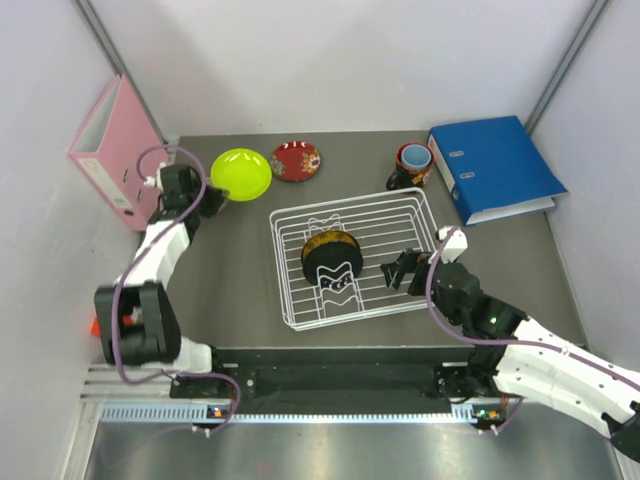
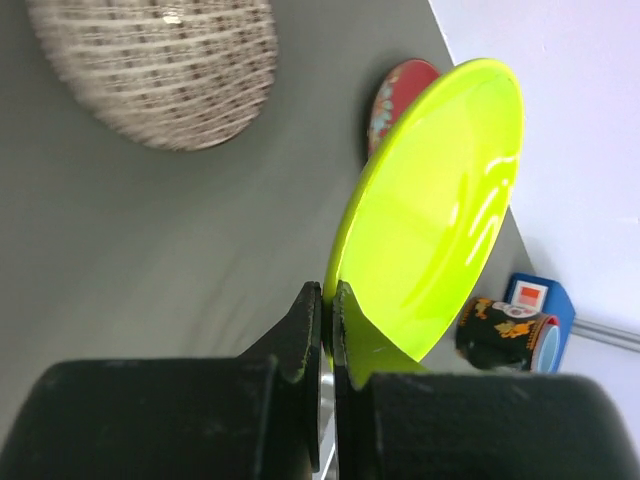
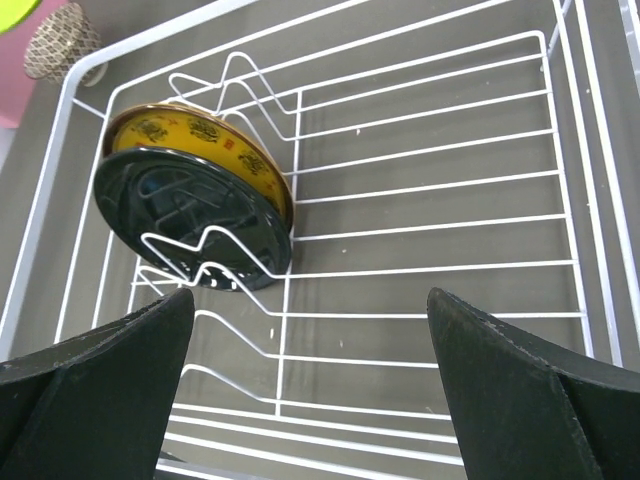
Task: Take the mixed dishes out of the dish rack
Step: Place the plate at the center of the board.
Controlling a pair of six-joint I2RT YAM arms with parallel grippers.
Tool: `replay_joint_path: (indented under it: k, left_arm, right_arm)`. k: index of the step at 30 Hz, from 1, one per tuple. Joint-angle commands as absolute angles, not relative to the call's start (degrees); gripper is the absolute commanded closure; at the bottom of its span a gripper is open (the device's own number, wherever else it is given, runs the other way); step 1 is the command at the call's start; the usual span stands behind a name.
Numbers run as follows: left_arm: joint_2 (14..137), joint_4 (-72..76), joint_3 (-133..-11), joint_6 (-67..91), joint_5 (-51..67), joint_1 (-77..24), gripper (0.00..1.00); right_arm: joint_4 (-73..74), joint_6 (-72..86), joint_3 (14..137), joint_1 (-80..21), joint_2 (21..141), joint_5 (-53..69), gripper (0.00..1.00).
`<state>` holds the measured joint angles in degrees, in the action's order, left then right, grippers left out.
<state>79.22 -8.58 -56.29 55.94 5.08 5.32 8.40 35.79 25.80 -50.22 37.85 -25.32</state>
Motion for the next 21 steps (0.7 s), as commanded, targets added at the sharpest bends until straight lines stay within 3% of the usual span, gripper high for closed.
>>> replay_joint_path:
  k: [1,12,21]
  left_arm:
    - [89.7,1.2,-65.7,57.1,10.5,1.5,1.0]
    - [117.7,-5.5,-96.7,52.8,14.6,-5.2,1.0]
    - [130.0,-8.7,-107.0,52.6,16.3,-5.3,1.0]
  right_arm:
    - [8.1,33.7,29.2,-50.6,37.9,-26.2,0.0]
    - [8.3,33.9,34.3,-50.5,41.3,-24.1,0.0]
    - [8.9,33.7,35.9,-50.4,43.5,-24.3,0.0]
